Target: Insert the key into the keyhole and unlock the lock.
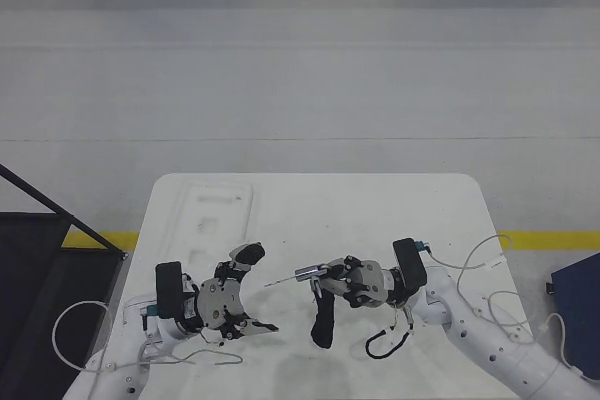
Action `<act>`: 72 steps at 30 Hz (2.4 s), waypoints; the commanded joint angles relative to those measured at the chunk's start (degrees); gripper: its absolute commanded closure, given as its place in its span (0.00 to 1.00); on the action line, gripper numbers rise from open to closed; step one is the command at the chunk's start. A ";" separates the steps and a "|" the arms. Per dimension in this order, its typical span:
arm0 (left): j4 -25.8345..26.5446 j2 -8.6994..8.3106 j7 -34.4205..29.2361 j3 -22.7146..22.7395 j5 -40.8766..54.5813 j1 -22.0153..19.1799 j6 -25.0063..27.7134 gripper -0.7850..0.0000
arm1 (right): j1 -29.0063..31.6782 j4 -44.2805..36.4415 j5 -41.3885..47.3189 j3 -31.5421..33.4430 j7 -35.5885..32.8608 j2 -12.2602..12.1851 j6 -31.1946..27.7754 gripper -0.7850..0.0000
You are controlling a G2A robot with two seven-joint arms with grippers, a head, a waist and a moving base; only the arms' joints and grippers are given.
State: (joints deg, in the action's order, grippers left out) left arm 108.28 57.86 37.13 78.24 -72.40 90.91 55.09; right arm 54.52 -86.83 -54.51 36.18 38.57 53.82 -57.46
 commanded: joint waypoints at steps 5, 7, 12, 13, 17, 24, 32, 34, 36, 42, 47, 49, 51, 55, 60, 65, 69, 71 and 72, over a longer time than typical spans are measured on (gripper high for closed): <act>1.97 -0.73 -7.44 1.93 4.48 0.70 2.91 0.00 | 0.00 0.00 0.00 0.00 0.00 0.00 0.00 1.00; 2.30 -0.89 -8.03 2.18 5.23 1.07 2.91 0.00 | 0.00 0.00 0.00 0.00 0.00 0.00 0.00 1.00; 2.75 -1.13 -9.09 2.14 4.58 0.90 2.91 0.35 | 0.00 0.00 0.00 0.00 0.00 0.00 0.00 1.00; 2.60 -1.13 -9.03 1.97 4.42 0.80 2.91 0.40 | 0.00 0.00 0.00 0.00 0.00 0.00 0.00 1.00; 1.49 -1.02 -8.81 0.90 3.37 0.01 2.90 0.48 | 0.00 0.00 0.00 0.00 0.00 0.00 0.00 1.00; 0.29 -0.79 -8.41 -0.05 1.78 -1.36 2.20 0.57 | 0.00 0.00 0.00 0.00 0.00 0.00 0.00 1.00; 0.21 -0.77 -8.32 -0.09 0.86 -1.35 2.49 0.61 | 0.00 0.00 0.00 0.00 0.00 0.00 0.00 1.00; 0.45 -0.77 -8.15 -0.05 0.67 -1.28 2.46 0.65 | 0.00 0.00 0.00 0.00 0.00 0.00 0.00 1.00; 0.72 -0.78 -7.99 0.00 0.27 -1.21 2.51 0.77 | 0.00 0.00 0.00 0.00 0.00 0.00 0.00 1.00; 1.25 -0.92 -8.12 0.41 -2.84 -1.10 2.60 1.00 | 0.00 0.00 0.00 0.00 0.00 0.00 0.00 1.00; 3.72 -1.08 -6.16 1.44 -9.38 -1.17 0.09 1.00 | 0.00 0.00 0.00 0.00 0.00 0.00 0.00 1.00; 4.84 -1.17 -3.58 1.51 -13.03 -0.93 -1.11 1.00 | 0.00 0.00 0.00 0.00 0.00 0.00 0.00 1.00; 7.00 -1.48 -1.47 1.99 -21.36 -1.49 -3.64 1.00 | 0.00 0.00 0.00 0.00 0.00 0.00 0.00 1.00; 6.95 -2.37 7.28 2.08 -38.92 -1.97 -11.72 1.00 | 0.00 0.00 0.00 0.00 0.00 0.00 0.00 1.00; 5.06 -3.50 16.10 2.28 -54.96 -2.21 -23.06 1.00 | 0.00 0.00 0.00 0.00 0.00 0.00 0.00 1.00; 5.05 -3.76 17.62 2.30 -58.21 -2.20 -25.42 1.00 | 0.00 0.00 0.00 0.00 0.00 0.00 0.00 1.00; 5.05 -3.76 17.62 2.30 -58.21 -2.20 -25.42 1.00 | 0.00 0.00 0.00 0.00 0.00 0.00 0.00 1.00; 5.05 -3.76 17.62 2.30 -58.21 -2.20 -25.42 1.00 | 0.00 0.00 0.00 0.00 0.00 0.00 0.00 1.00; 5.05 -3.76 17.62 2.30 -58.21 -2.20 -25.42 1.00 | 0.00 0.00 0.00 0.00 0.00 0.00 0.00 1.00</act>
State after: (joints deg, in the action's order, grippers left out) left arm 113.33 54.10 54.74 80.55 -130.61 88.71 29.67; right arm 54.52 -86.83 -54.51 36.18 38.58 53.82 -57.46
